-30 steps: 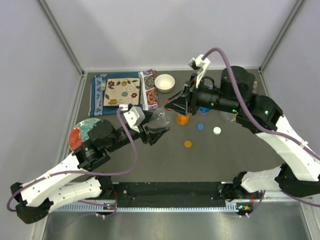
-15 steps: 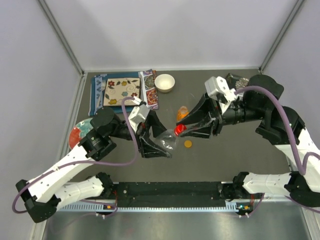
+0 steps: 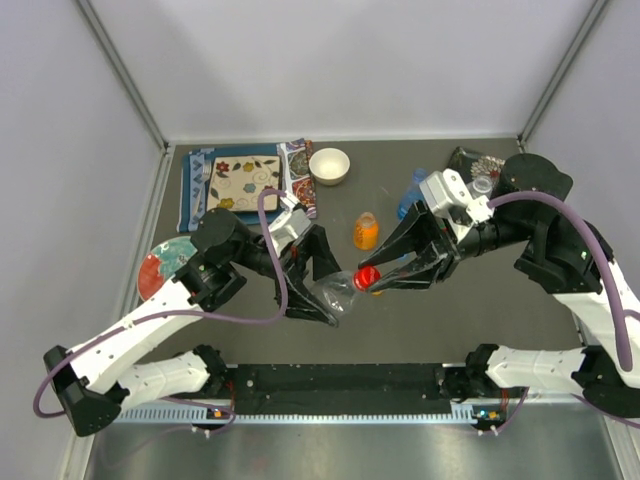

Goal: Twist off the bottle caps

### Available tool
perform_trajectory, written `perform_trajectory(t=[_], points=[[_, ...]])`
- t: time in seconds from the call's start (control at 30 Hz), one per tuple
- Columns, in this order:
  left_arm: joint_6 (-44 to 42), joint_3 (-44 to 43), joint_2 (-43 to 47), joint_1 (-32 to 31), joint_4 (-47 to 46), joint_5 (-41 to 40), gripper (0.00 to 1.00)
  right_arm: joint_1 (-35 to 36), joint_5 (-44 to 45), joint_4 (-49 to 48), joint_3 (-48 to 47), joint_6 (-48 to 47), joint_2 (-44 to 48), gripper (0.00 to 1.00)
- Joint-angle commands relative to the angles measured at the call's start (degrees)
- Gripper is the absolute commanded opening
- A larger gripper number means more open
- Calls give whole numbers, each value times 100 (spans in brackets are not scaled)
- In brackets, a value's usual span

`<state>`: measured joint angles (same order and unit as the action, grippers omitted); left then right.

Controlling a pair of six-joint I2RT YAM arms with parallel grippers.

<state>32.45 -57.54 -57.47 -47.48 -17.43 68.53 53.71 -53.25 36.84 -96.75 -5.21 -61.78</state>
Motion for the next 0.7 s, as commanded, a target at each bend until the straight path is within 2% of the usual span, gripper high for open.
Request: perform_trajectory(t=[0.0, 0.2, 0.37, 0.6, 0.67], points=[[51, 14, 17, 354, -234, -323, 42, 69, -1047, 60, -116, 179, 456, 0], [403, 129, -36, 459, -630, -191, 42, 69, -969, 192, 121, 108, 360, 0], [-26, 32, 43, 451, -96, -551, 42, 69, -230, 192, 262, 178, 237, 0], [-327, -108, 61, 459, 231, -710, 43, 69, 429, 174, 200, 205, 166, 27], [-370, -117, 61, 459, 249, -727, 43, 78, 570, 166, 165, 205, 166, 29]])
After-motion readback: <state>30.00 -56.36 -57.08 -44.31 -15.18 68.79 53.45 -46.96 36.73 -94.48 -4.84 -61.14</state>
